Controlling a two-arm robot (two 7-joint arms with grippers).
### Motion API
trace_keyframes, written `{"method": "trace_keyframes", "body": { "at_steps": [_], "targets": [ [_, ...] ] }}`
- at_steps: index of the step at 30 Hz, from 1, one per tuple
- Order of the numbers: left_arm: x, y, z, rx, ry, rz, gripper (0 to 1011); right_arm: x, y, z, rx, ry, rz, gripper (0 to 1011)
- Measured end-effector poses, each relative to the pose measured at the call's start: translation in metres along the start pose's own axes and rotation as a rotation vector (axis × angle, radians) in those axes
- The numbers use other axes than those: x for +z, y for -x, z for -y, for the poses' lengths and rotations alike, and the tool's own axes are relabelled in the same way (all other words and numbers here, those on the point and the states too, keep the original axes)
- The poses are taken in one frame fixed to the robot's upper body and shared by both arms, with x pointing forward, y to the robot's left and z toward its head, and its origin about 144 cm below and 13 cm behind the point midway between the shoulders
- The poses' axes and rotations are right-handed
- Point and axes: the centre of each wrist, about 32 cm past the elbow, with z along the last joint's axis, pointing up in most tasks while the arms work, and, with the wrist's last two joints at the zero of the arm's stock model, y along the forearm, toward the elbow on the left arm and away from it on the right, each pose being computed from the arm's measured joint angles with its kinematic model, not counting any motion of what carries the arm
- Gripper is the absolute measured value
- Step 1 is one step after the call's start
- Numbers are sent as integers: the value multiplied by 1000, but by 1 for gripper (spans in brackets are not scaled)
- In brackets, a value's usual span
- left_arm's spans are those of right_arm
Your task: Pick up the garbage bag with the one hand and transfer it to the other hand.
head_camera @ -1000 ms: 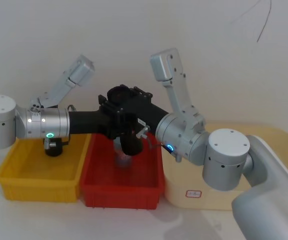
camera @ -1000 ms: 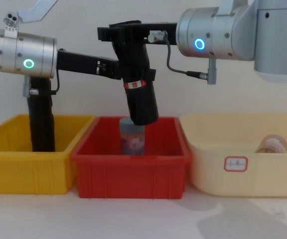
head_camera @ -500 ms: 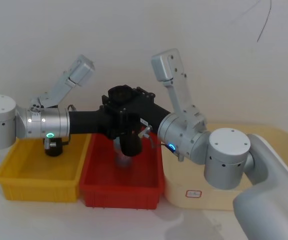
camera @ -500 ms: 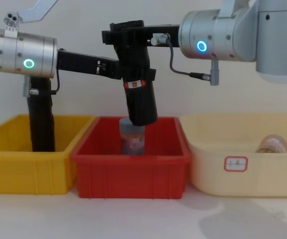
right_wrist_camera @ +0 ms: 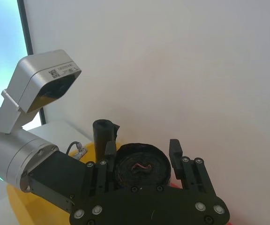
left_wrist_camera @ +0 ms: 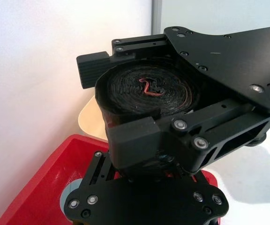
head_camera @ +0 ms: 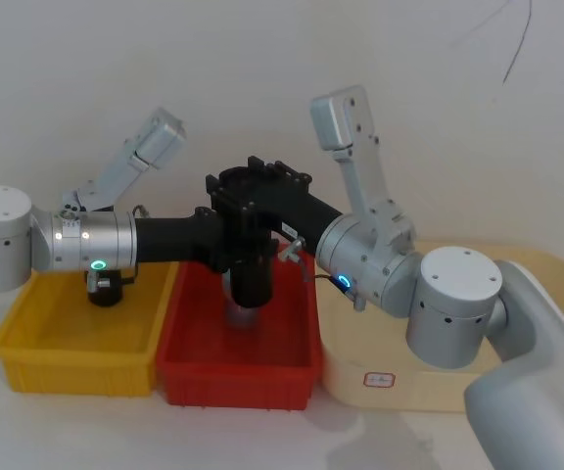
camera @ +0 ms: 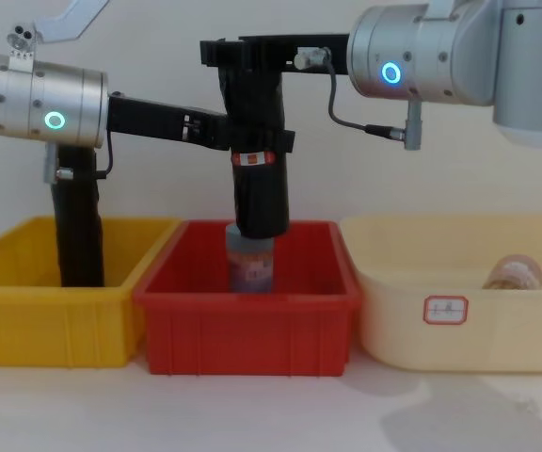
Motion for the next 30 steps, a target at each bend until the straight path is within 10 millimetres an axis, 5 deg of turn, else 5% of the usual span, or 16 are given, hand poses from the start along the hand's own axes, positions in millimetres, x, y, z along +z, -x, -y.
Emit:
{"method": "trace_keyframes", "body": {
  "at_steps": [30],
  "targets": [
    [0, 0, 0, 0, 0, 0, 413, 3, -1, 2, -1, -13, -11, 678]
  ]
}}
